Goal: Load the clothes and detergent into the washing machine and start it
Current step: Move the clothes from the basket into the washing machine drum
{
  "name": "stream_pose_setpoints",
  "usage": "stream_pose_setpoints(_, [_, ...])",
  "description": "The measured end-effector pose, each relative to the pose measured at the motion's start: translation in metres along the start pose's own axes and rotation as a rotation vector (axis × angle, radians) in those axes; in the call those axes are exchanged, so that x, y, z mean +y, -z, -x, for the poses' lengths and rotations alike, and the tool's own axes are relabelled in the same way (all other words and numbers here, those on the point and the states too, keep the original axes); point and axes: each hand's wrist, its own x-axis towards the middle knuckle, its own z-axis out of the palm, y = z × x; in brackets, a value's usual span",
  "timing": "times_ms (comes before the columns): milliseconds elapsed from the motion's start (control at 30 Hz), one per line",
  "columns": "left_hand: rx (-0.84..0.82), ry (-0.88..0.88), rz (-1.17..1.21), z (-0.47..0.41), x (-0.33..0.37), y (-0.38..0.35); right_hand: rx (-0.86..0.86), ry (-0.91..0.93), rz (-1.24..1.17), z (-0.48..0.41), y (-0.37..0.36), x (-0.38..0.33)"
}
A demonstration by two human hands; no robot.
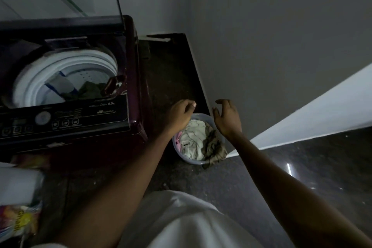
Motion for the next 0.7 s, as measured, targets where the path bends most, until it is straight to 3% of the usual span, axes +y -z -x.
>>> stream_pose_setpoints(400, [-0.096, 0.062, 0.017, -0.014, -0.015, -0.047, -0.062, -0.061, -0.046, -0.017, -0.012, 0.042])
stream_pose_setpoints(700, [-0.035, 0.191, 0.087, -0.021, -0.04, -0.151, -0.267, 0.011, 0.042, -0.035, -0.045, 0.149])
